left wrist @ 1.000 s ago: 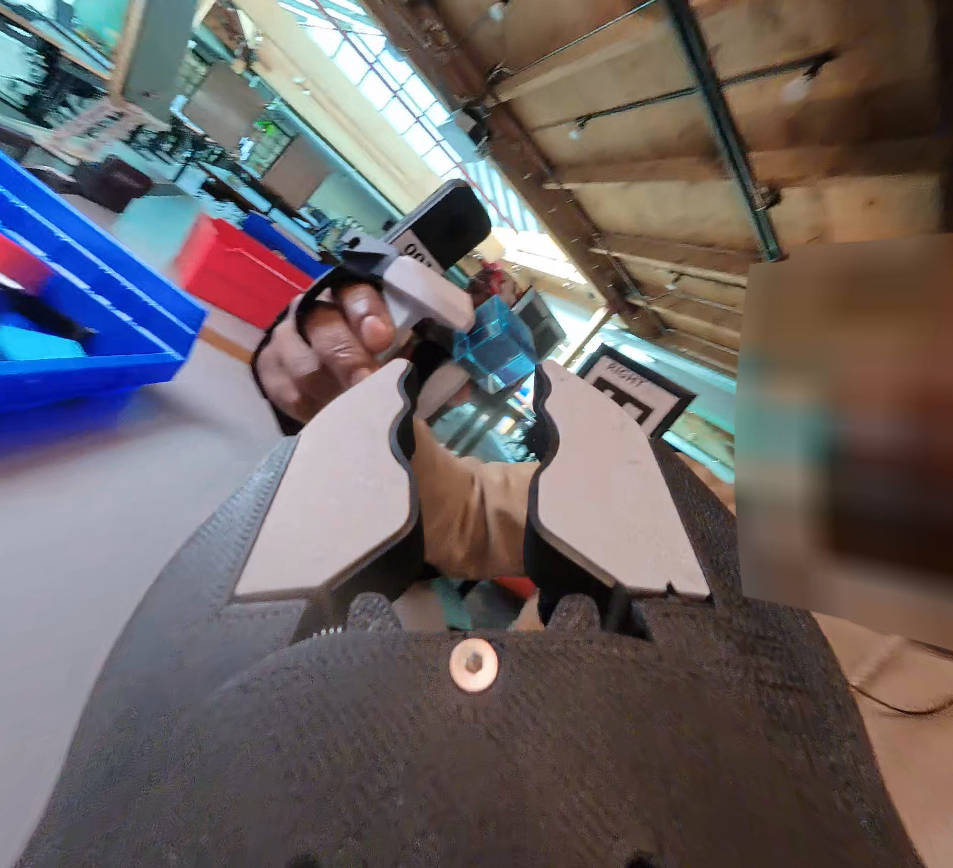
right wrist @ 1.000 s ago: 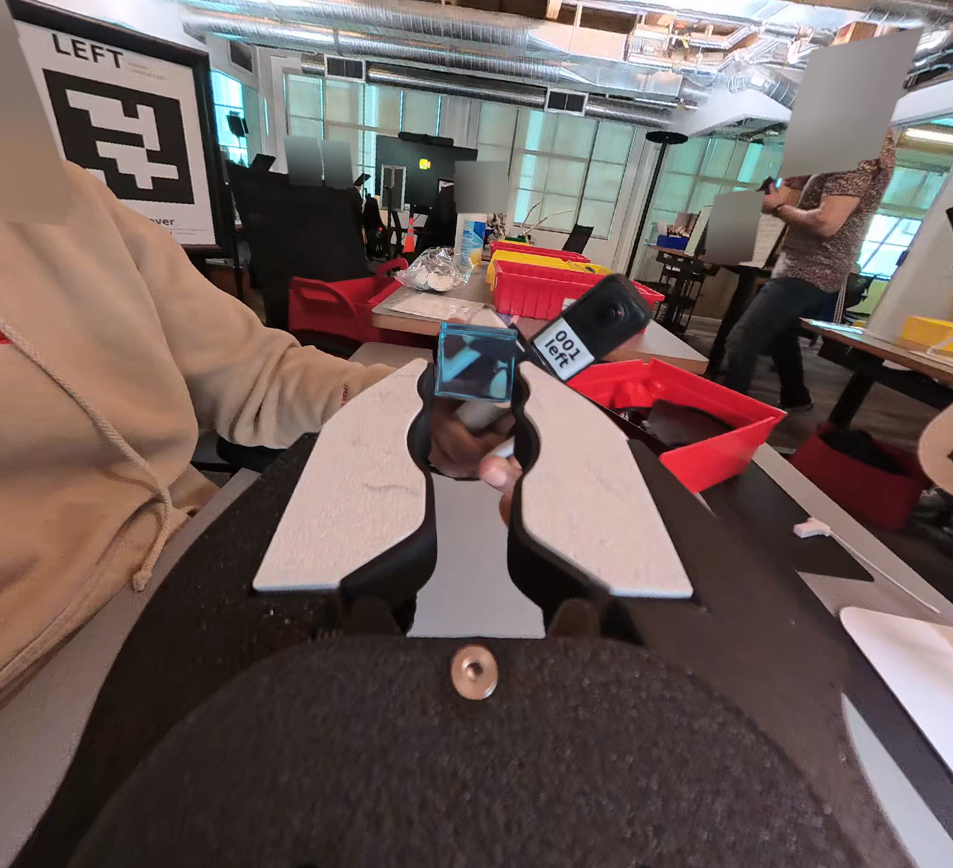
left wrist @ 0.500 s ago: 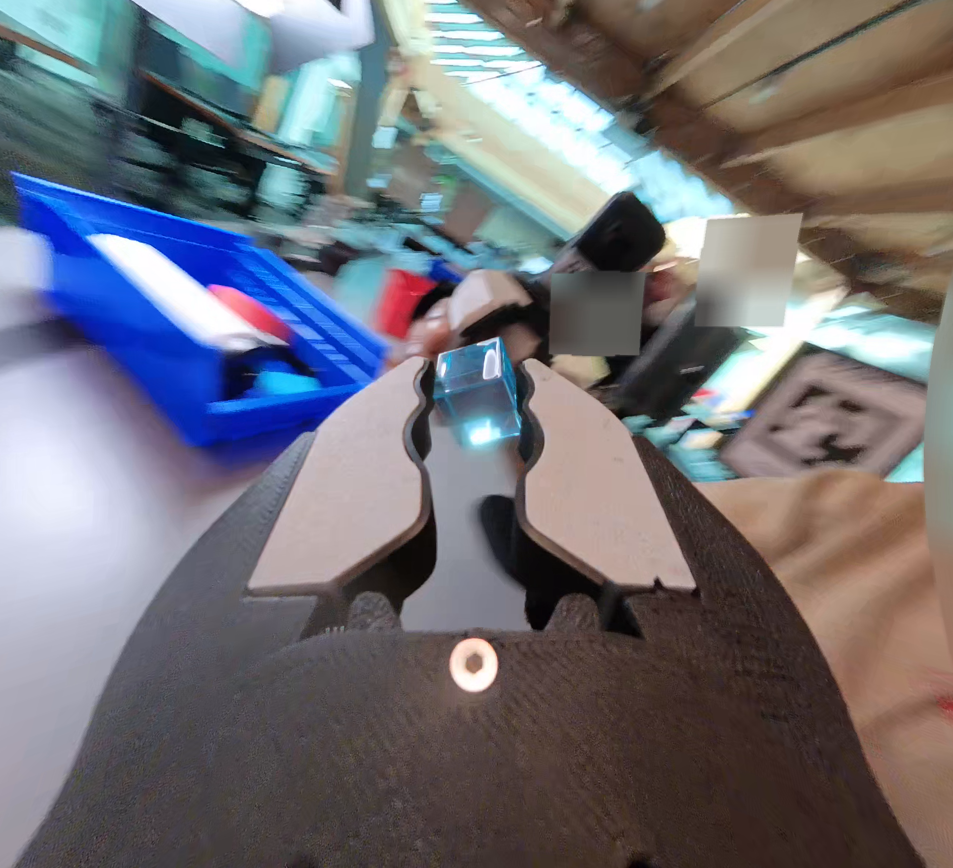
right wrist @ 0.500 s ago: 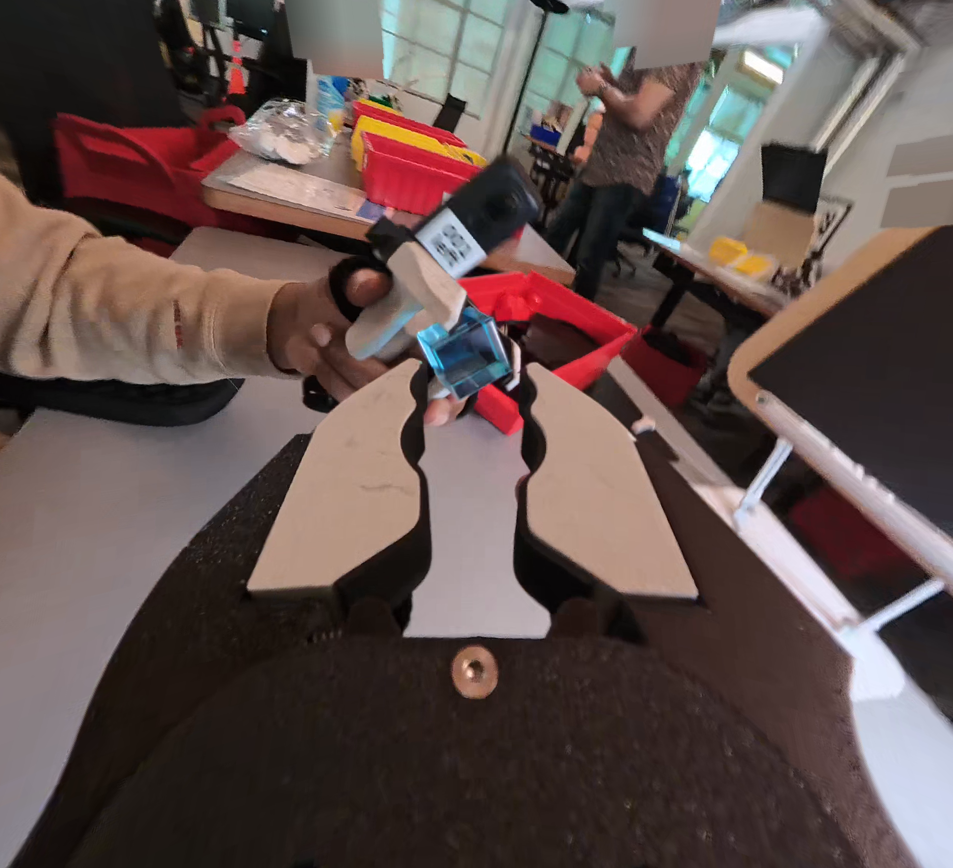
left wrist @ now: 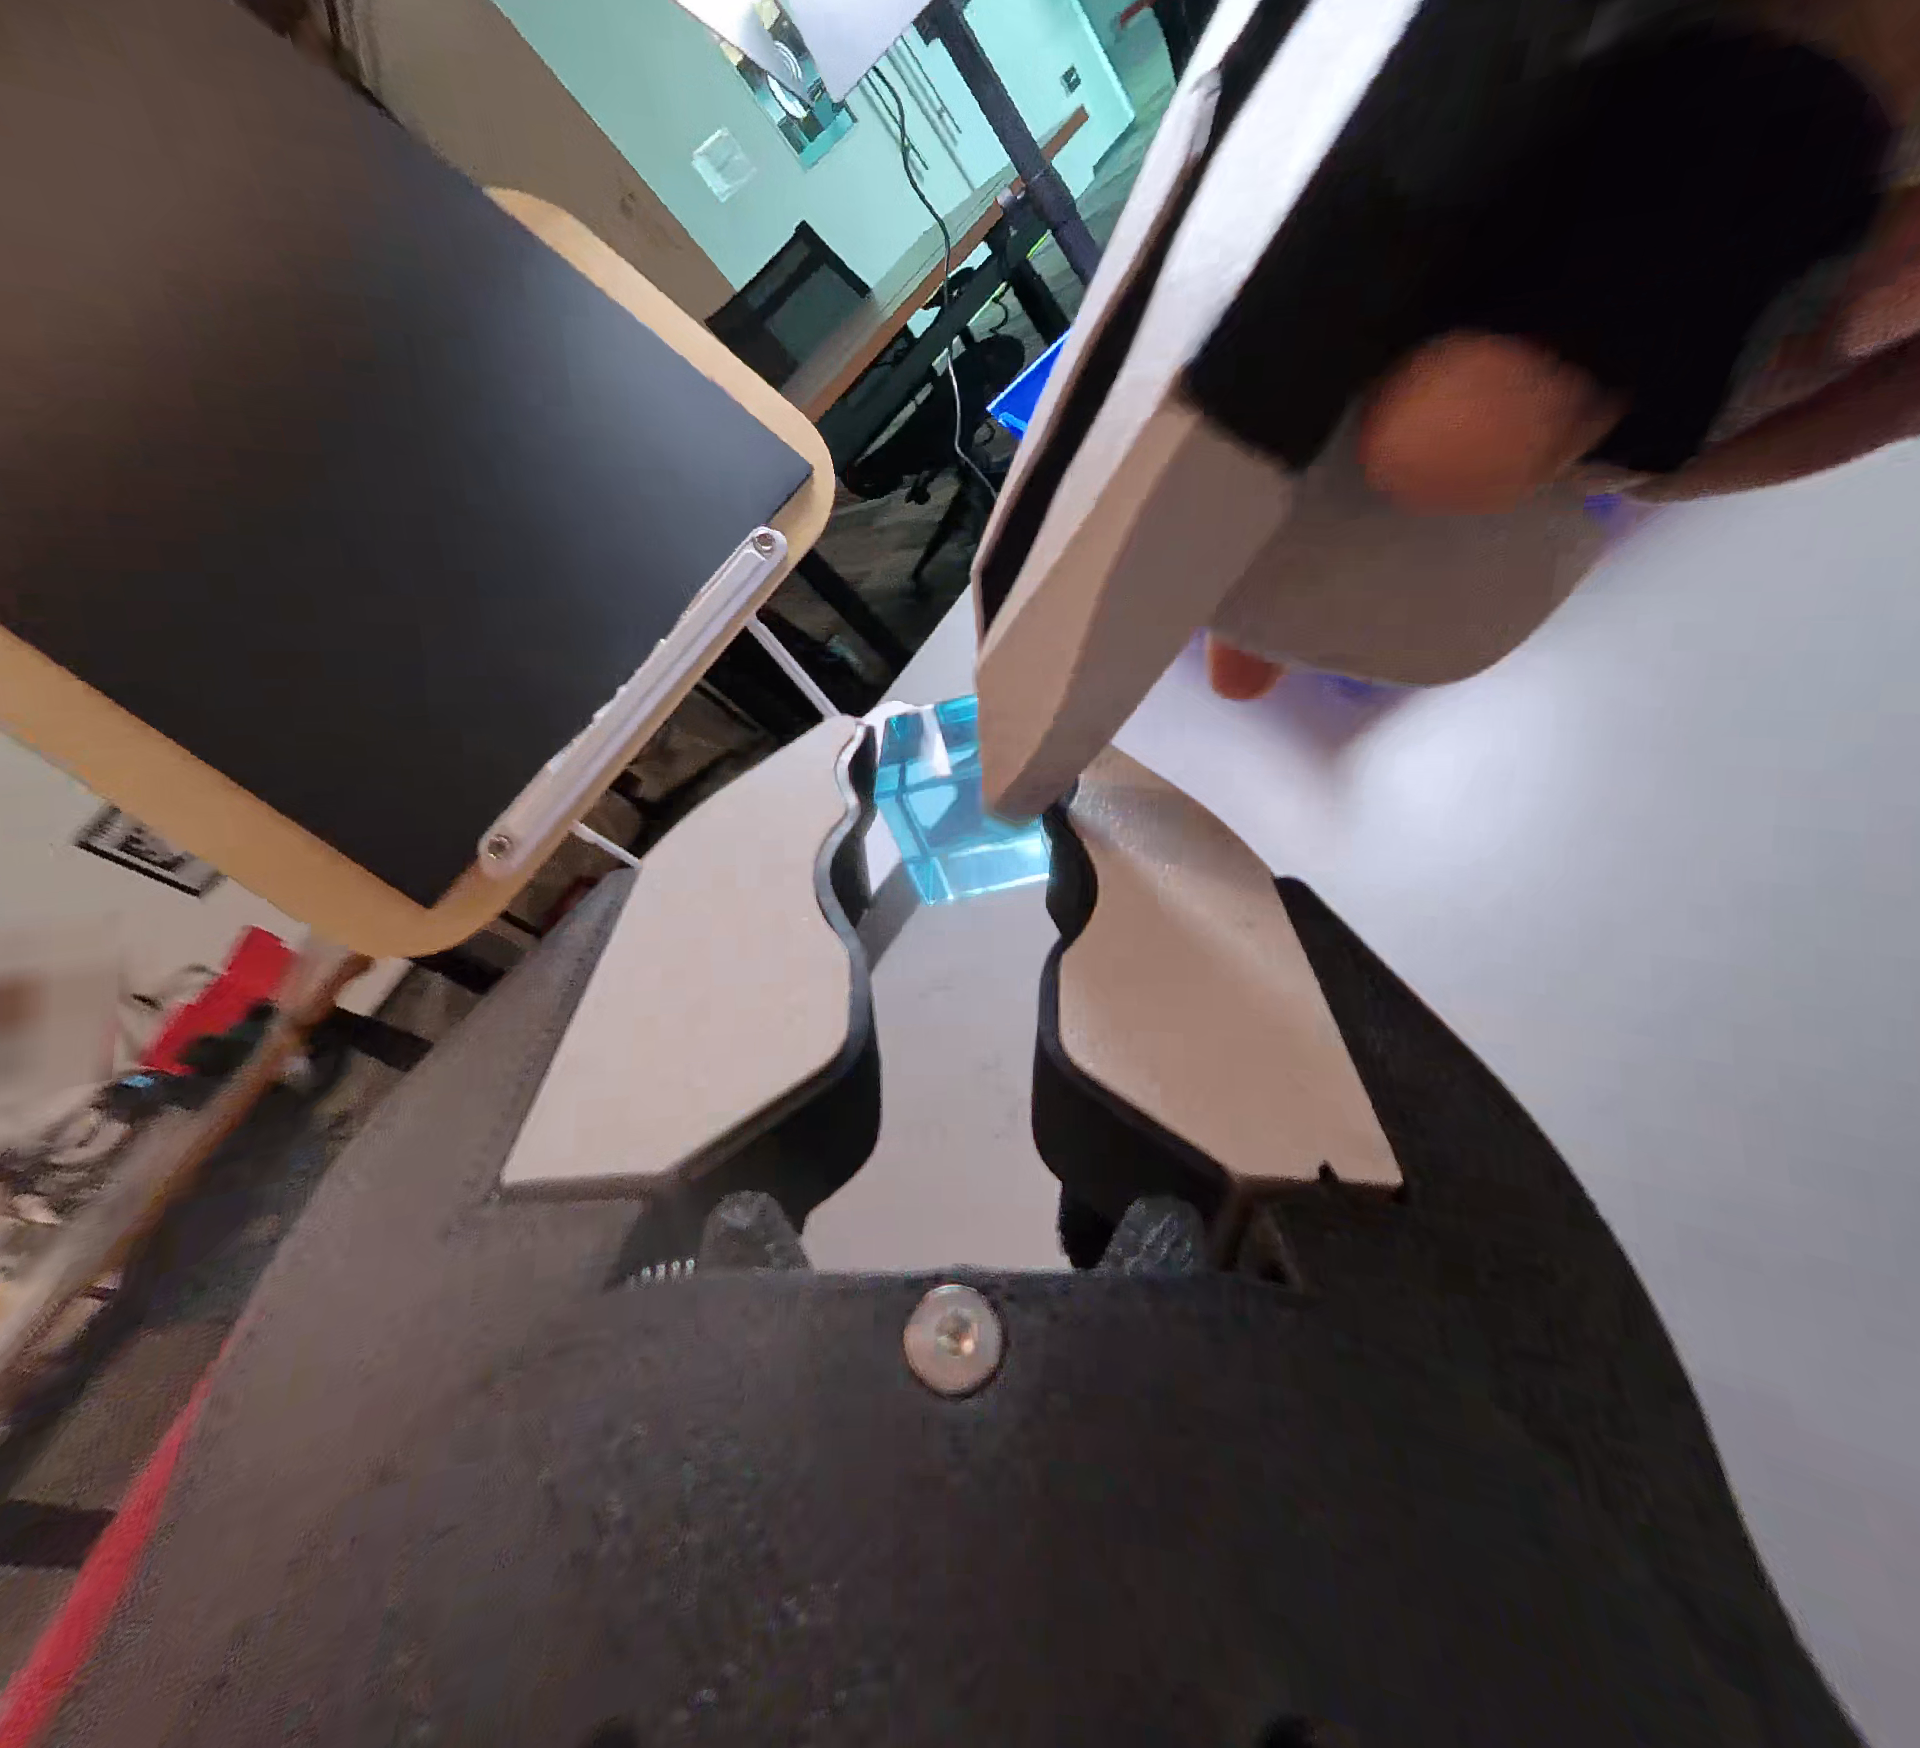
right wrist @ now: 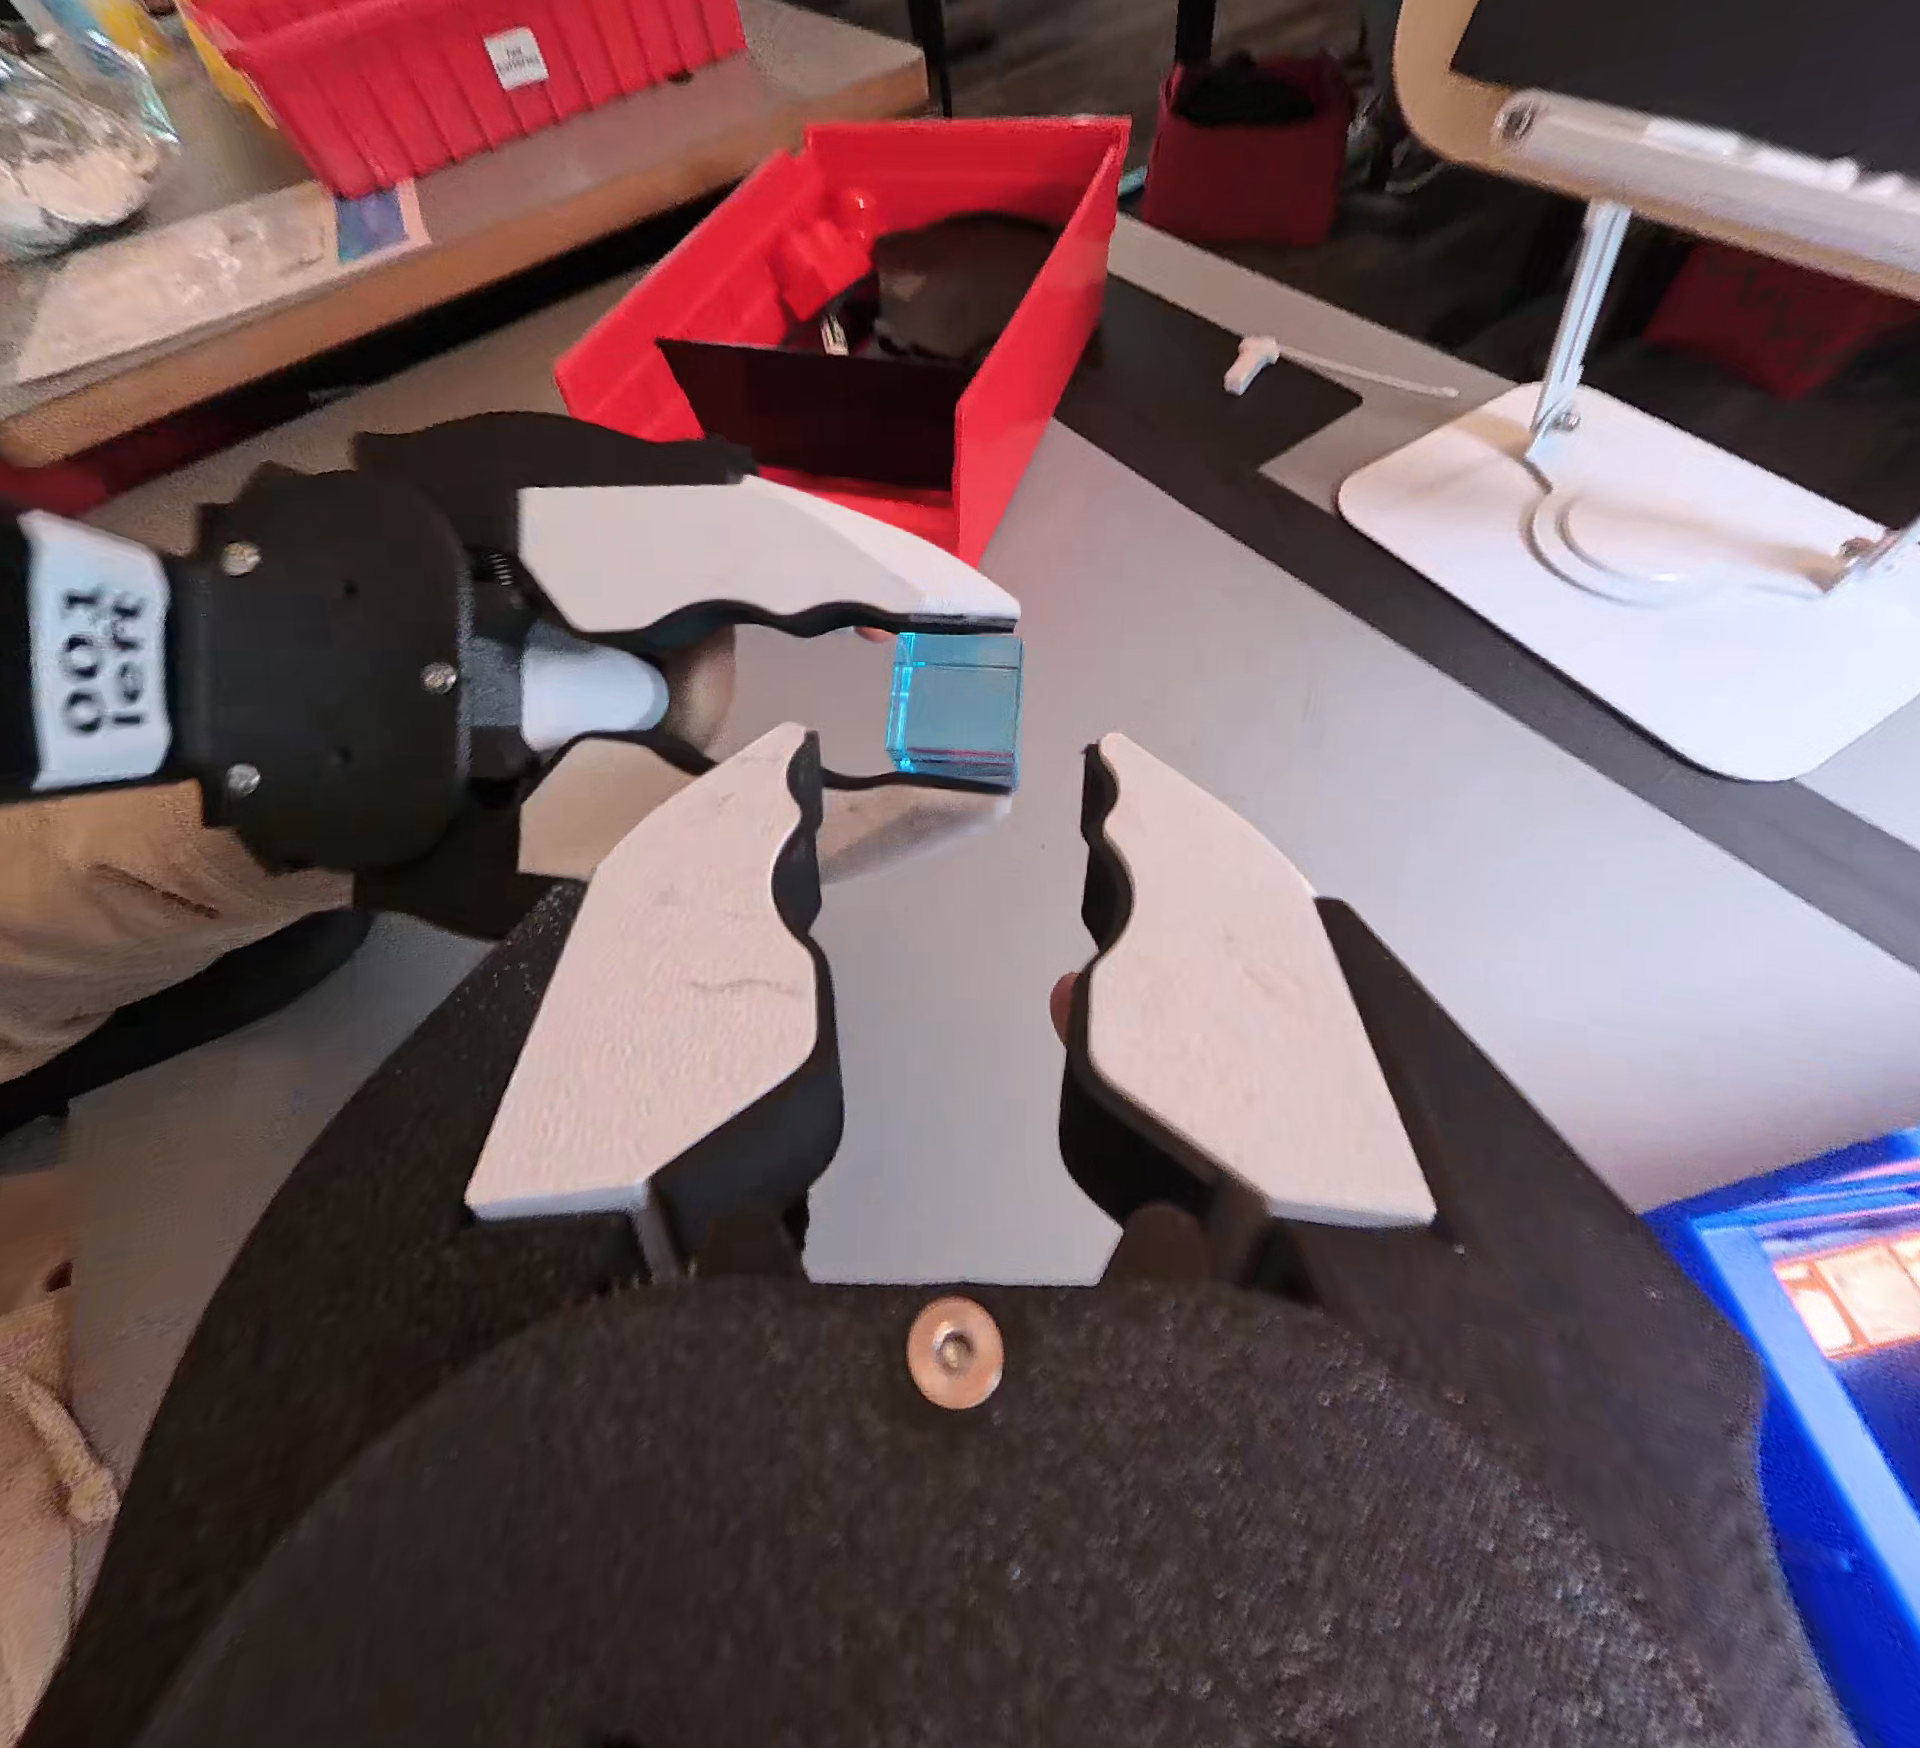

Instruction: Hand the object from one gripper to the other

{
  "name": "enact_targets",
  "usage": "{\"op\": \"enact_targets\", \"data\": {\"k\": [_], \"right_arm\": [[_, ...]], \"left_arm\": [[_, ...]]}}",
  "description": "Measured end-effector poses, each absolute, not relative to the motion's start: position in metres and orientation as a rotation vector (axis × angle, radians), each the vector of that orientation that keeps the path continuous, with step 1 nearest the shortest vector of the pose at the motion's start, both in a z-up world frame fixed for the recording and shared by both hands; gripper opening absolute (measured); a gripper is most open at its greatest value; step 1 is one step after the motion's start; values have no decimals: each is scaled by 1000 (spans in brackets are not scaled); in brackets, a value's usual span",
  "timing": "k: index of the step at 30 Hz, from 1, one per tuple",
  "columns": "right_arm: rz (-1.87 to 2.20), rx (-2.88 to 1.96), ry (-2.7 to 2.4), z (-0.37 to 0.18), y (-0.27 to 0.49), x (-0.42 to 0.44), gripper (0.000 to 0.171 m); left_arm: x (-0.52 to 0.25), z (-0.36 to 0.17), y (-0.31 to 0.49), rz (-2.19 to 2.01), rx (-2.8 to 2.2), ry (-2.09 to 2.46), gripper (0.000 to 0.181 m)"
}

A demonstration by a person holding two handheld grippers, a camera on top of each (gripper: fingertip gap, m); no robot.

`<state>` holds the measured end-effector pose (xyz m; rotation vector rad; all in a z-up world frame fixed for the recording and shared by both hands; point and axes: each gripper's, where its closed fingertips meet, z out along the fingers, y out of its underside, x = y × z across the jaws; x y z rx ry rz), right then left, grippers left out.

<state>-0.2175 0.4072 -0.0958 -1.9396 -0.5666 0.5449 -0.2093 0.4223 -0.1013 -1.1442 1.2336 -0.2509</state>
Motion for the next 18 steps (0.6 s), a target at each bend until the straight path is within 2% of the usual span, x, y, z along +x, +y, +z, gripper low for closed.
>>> {"op": "enact_targets", "data": {"k": [3, 5, 9, 14, 18], "right_arm": [[546, -1992, -570, -114, 412, -218, 42], [588, -2003, -593, -121, 411, -222, 27], [605, -1969, -646, -125, 413, -220, 27], [444, -1666, -797, -92, 413, -195, 27], [-77, -1326, -979, -72, 409, -178, 27]], "left_arm": [[-205, -107, 418, -134, -1084, 1284, 30], [-205, -112, 419, -57, -1056, 1308, 30], [-204, -115, 419, -119, -1081, 1325, 32], [-202, -113, 409, -582, -1264, 1313, 43], [-201, -103, 397, -1087, -1431, 1217, 46]]}}
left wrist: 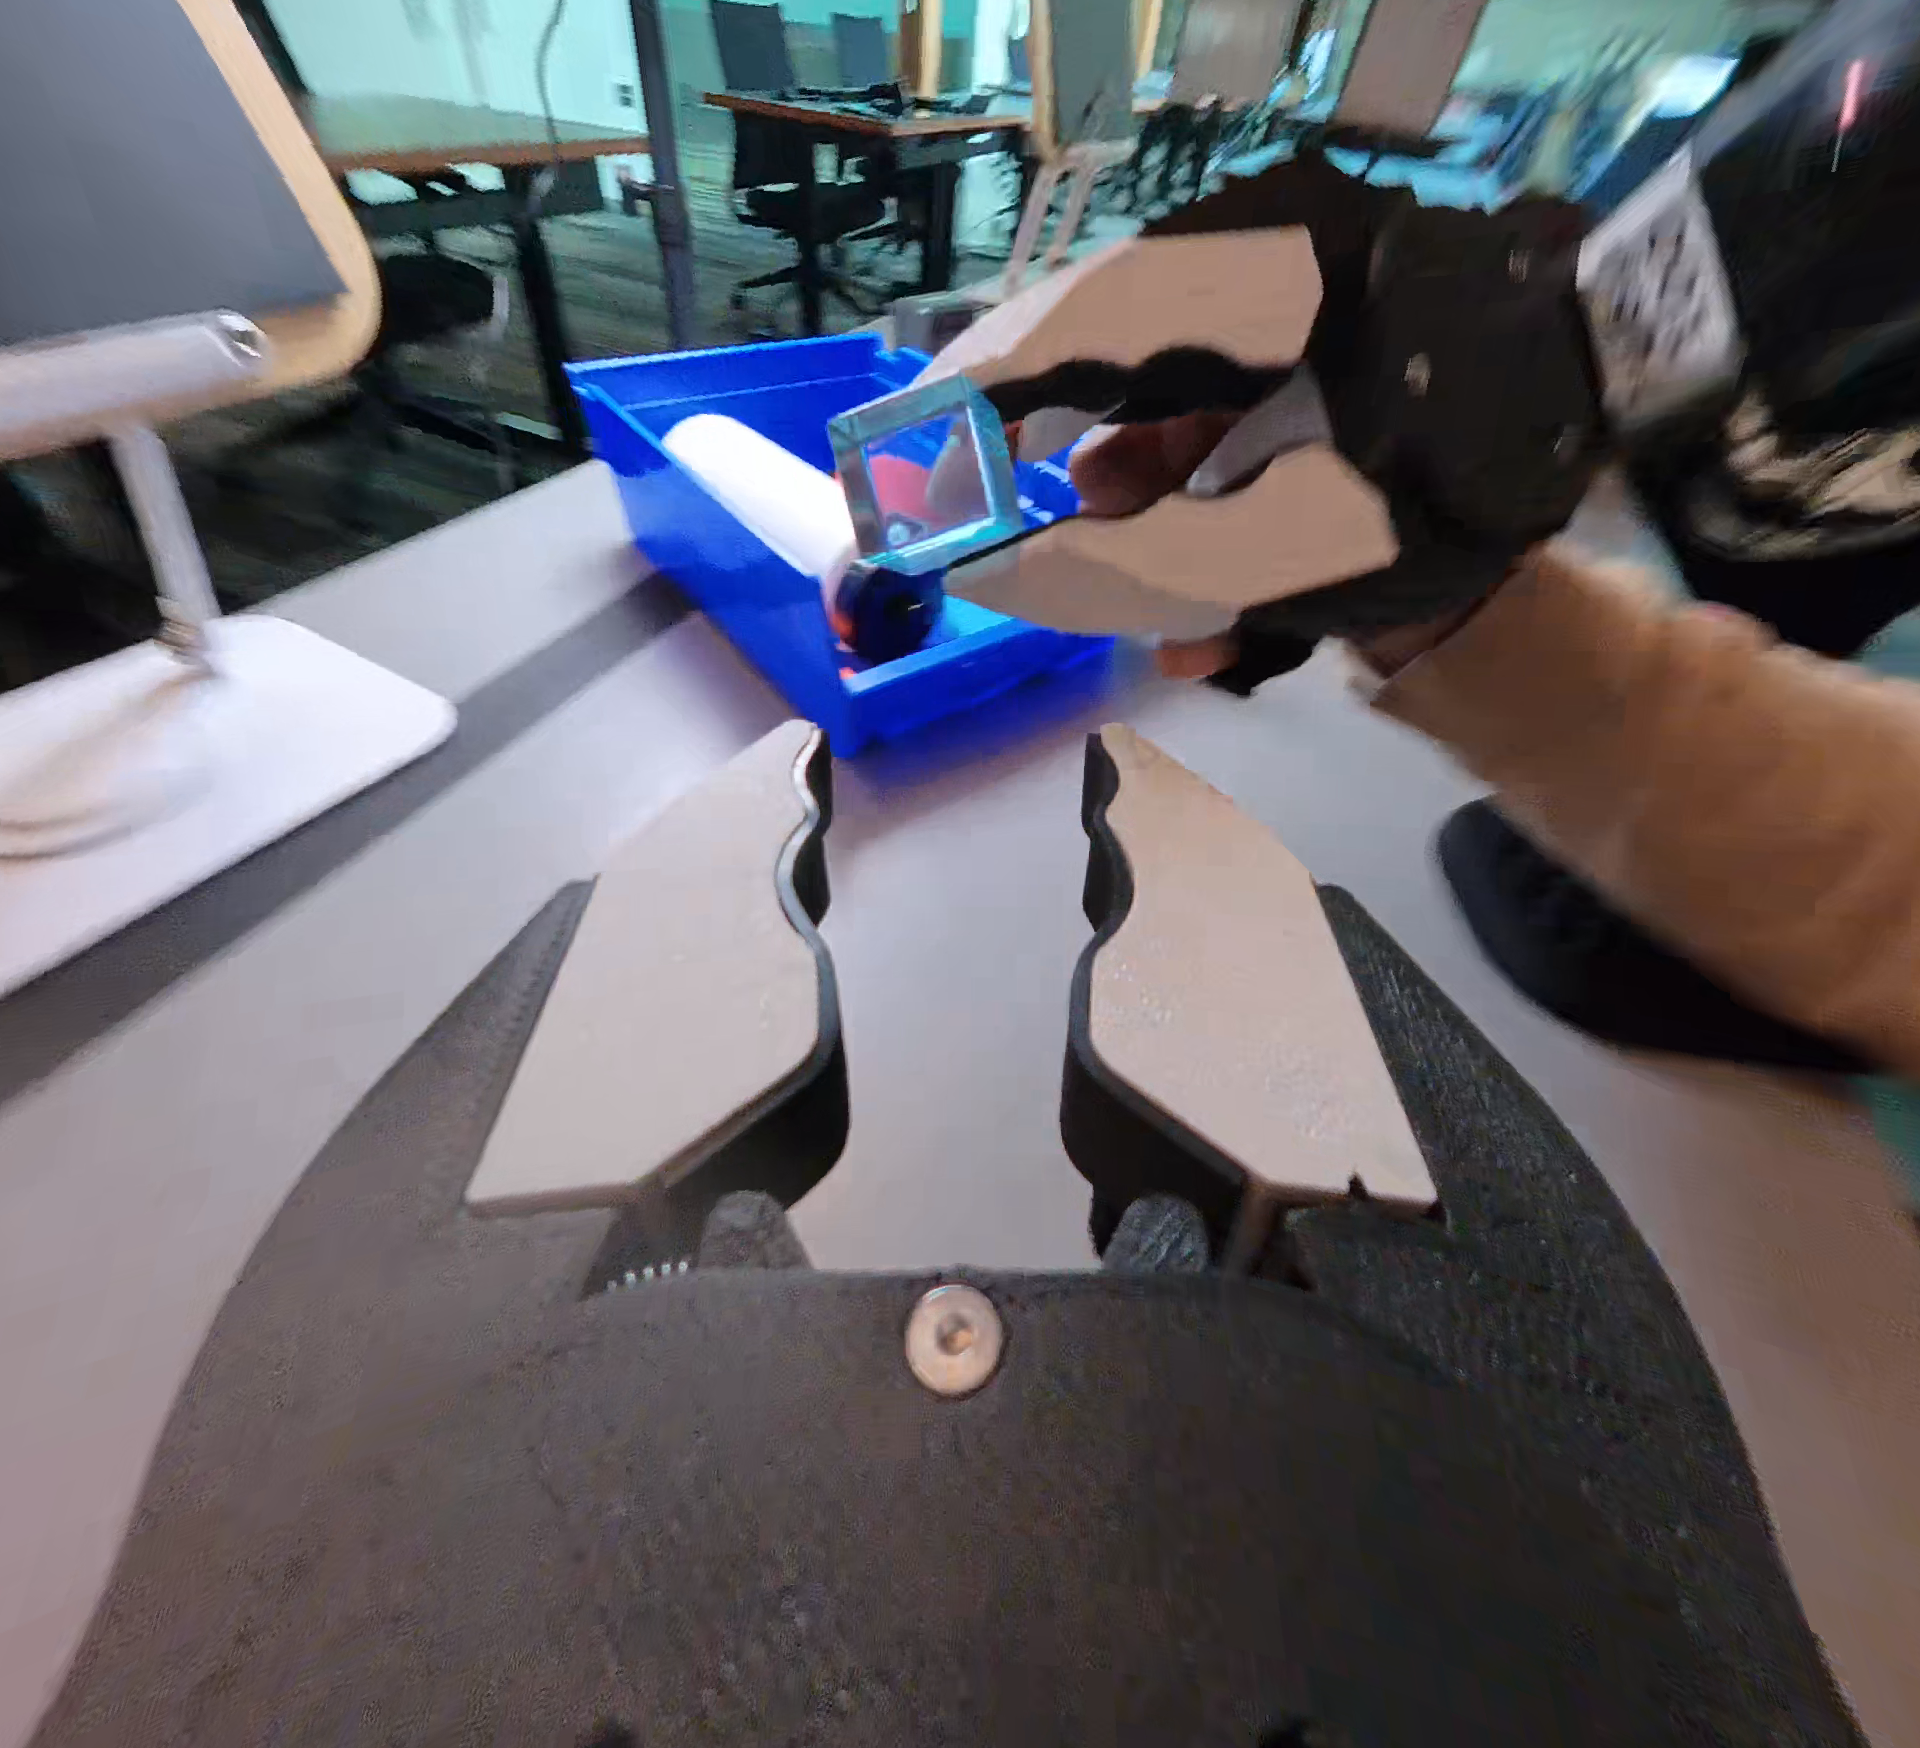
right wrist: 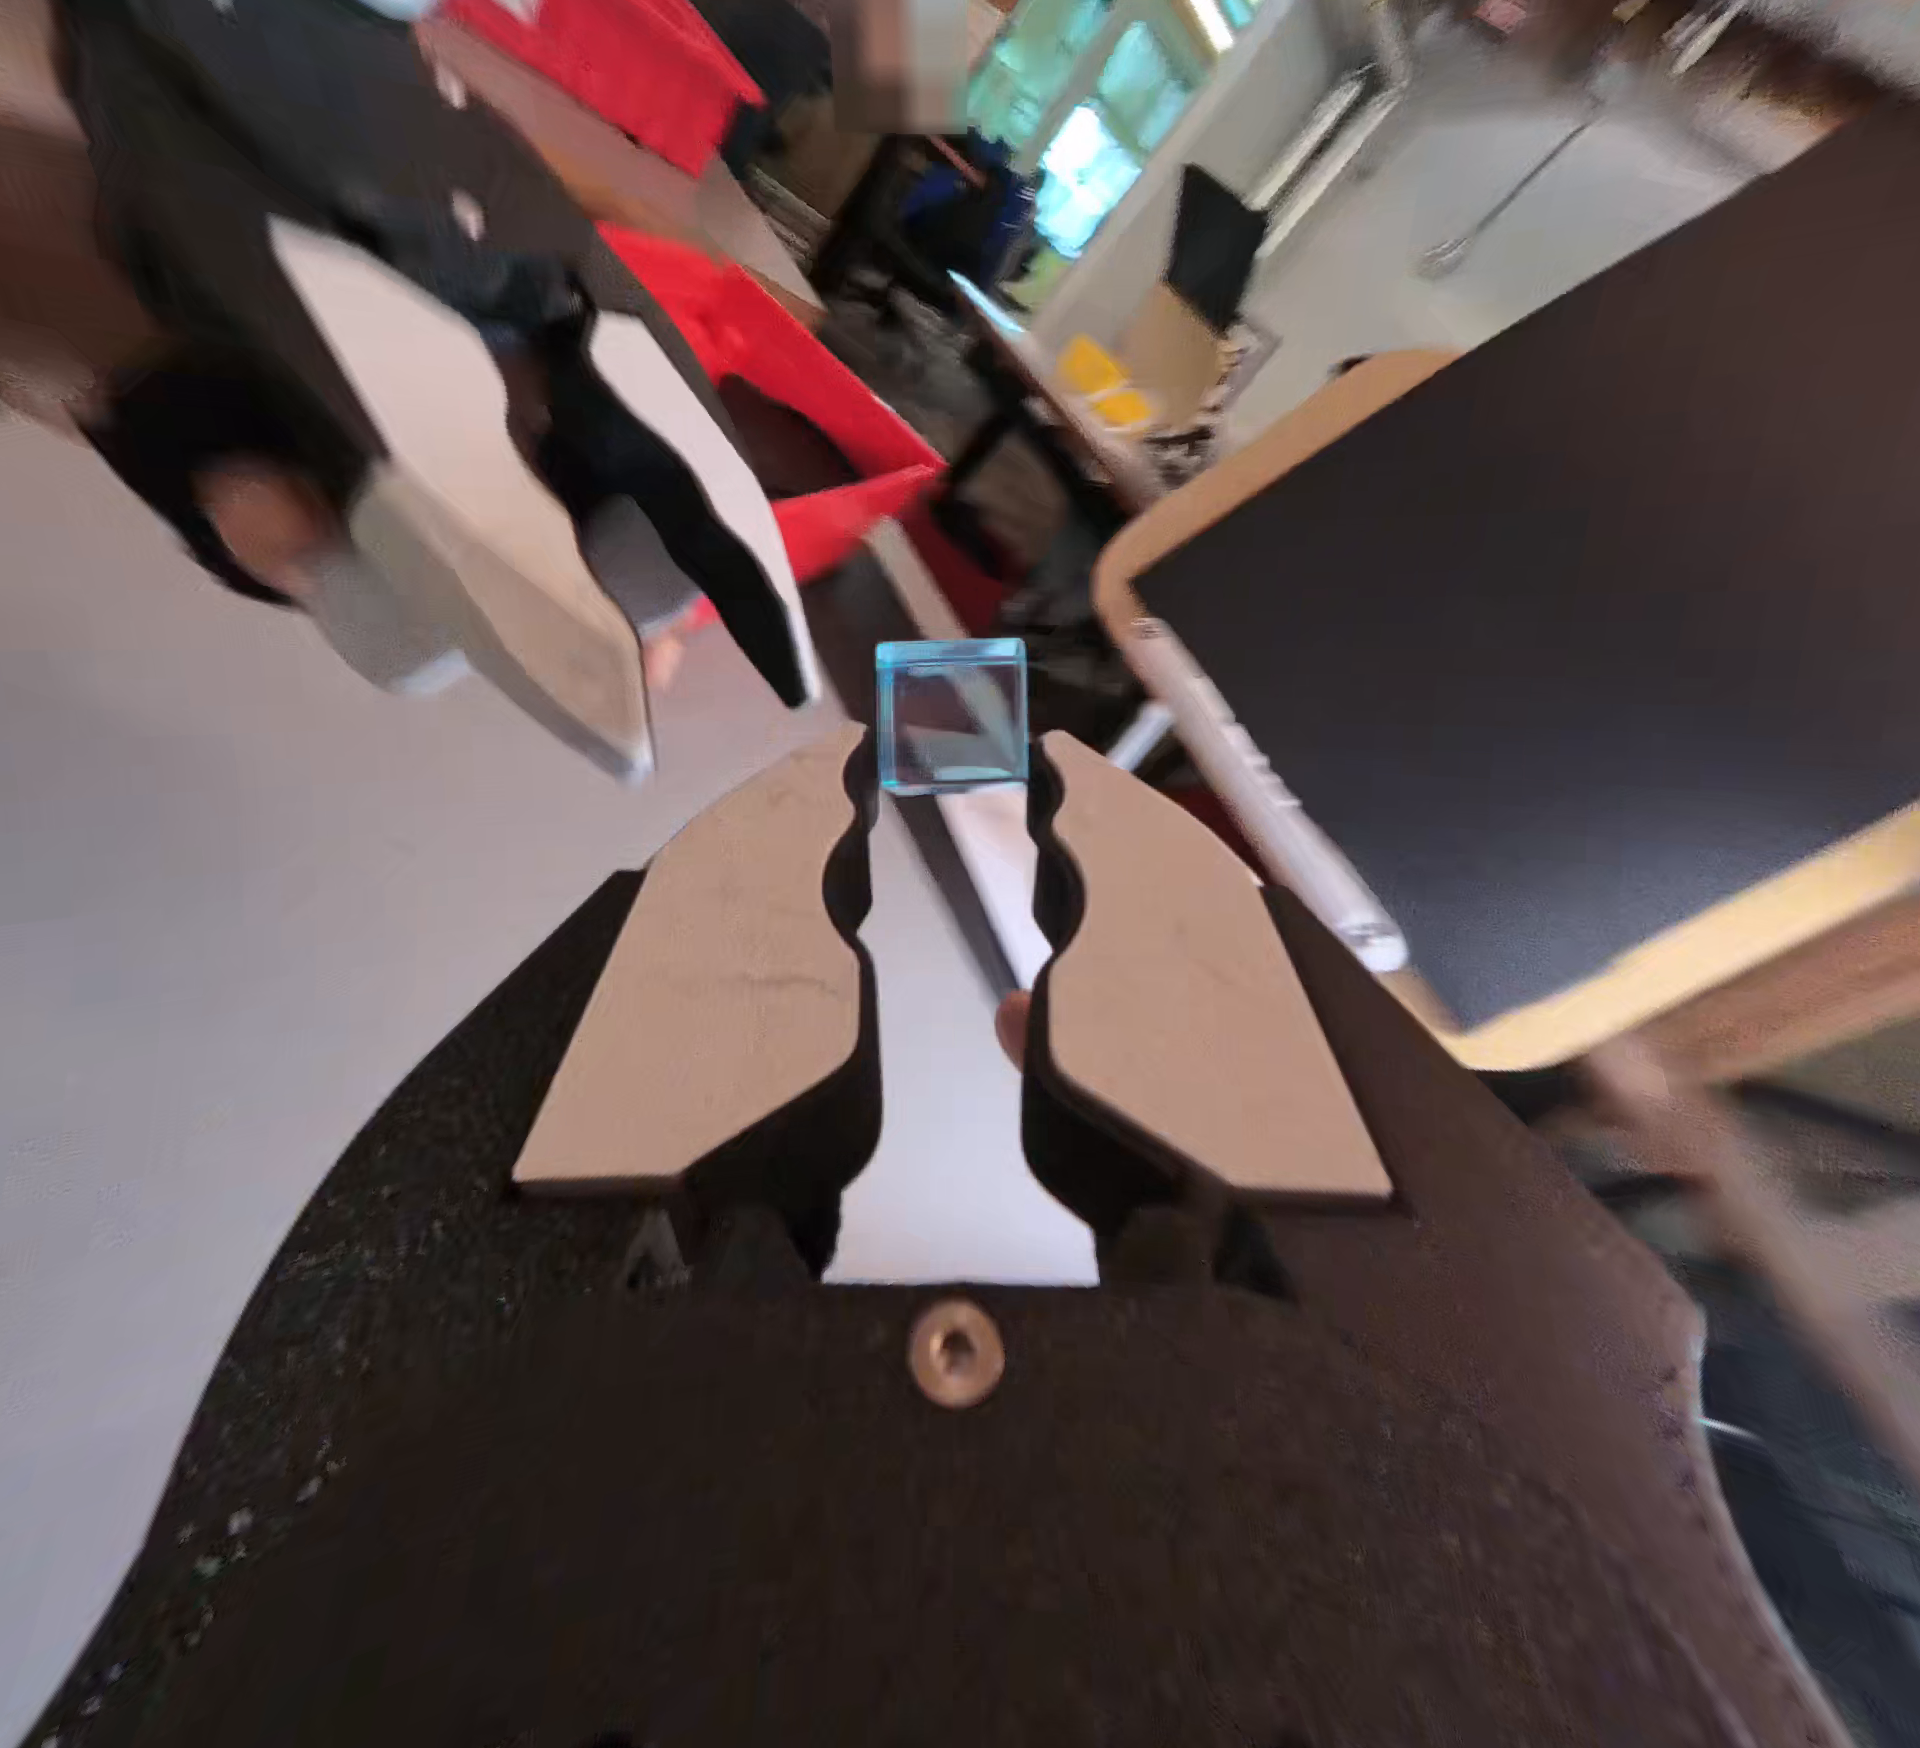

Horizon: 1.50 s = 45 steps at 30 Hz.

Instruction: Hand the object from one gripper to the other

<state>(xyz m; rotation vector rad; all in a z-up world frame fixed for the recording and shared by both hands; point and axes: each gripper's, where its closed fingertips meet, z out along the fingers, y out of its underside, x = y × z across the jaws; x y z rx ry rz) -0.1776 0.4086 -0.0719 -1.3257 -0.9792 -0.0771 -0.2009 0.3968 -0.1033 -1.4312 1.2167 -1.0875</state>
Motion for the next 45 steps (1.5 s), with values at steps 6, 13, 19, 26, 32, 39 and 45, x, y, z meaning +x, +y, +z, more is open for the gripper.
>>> {"op": "enact_targets", "data": {"k": [6, 13, 19, 26, 32, 39, 45], "right_arm": [[-773, -972, -1129, -85, 419, -196, 26], [-858, -829, -1185, -114, 418, -225, 26], [-720, -909, -1212, -111, 415, -230, 27], [61, -1521, -1059, -101, 407, -208, 37], [562, -1756, -783, -95, 404, -217, 51], [550, -1936, -757, -132, 413, -221, 44], [544, -1944, -797, -143, 415, -217, 39]], "left_arm": [[-205, -98, 400, -1423, -1541, 1085, 50], [-208, -127, 415, -1204, -1549, 1214, 38], [-212, -122, 415, -1116, -1435, 1277, 37], [-226, -112, 441, -708, -1256, 1255, 37], [-214, -119, 426, -367, -1031, 1357, 37], [-206, -128, 416, -10, -809, 1424, 37], [-202, -136, 415, 22, -792, 1457, 36]]}}
